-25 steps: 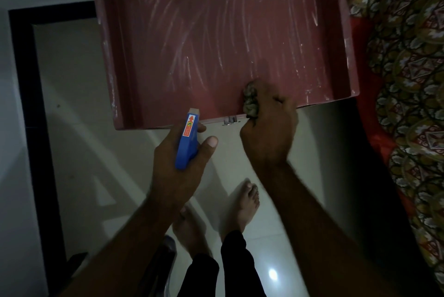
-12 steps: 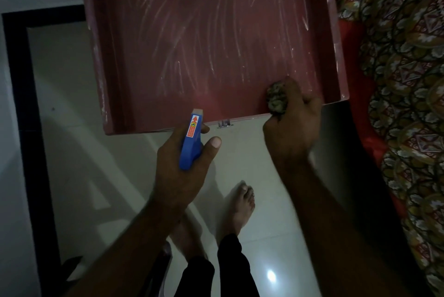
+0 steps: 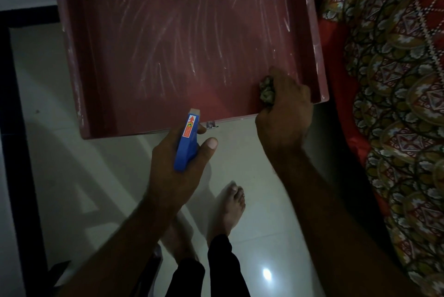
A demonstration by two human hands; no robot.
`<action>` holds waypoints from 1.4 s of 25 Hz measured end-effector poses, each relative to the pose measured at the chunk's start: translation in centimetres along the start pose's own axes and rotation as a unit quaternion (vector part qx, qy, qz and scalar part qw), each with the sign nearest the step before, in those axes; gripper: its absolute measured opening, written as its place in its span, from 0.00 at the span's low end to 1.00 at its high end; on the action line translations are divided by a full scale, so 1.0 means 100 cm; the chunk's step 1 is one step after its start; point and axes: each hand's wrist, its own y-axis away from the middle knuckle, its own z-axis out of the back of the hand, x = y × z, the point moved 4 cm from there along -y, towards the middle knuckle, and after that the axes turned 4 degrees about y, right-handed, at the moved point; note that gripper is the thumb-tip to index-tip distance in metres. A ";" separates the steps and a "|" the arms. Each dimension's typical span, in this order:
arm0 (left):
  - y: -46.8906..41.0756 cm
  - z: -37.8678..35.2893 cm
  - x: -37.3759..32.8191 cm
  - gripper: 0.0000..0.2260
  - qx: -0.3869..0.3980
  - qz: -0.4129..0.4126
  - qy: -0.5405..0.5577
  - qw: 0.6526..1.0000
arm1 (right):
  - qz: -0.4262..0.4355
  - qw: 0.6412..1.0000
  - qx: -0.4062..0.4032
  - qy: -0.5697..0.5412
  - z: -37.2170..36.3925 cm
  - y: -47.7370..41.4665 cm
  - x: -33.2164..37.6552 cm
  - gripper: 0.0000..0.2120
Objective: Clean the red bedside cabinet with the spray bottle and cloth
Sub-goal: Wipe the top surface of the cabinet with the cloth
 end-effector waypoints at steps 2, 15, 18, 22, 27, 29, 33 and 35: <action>-0.001 -0.003 -0.002 0.17 -0.003 -0.001 0.009 1.000 | 0.005 1.000 0.005 -0.008 0.000 0.003 -0.001 0.30; -0.013 -0.016 -0.013 0.22 0.015 -0.011 -0.006 1.000 | 0.117 0.991 0.020 0.056 -0.012 0.025 -0.016 0.38; -0.016 -0.021 -0.015 0.21 0.017 -0.017 -0.015 1.000 | 0.122 0.990 0.010 0.076 -0.007 0.031 -0.019 0.41; -0.016 -0.025 -0.021 0.16 0.032 -0.028 -0.012 0.999 | 0.096 0.994 0.018 0.055 -0.005 0.017 -0.018 0.43; -0.017 -0.027 -0.020 0.21 0.019 -0.029 -0.013 0.999 | 0.077 0.994 0.034 0.070 -0.004 0.016 -0.015 0.41; -0.017 -0.026 -0.020 0.18 0.017 -0.026 -0.001 1.000 | 0.080 0.993 0.054 0.067 0.002 0.032 -0.022 0.41; -0.020 -0.028 -0.019 0.17 0.019 -0.031 0.005 0.999 | 0.030 0.994 0.062 0.079 -0.002 -0.002 -0.020 0.44; -0.021 -0.028 -0.019 0.19 0.013 -0.031 -0.002 0.999 | -0.002 0.992 0.079 0.094 -0.004 -0.008 -0.018 0.45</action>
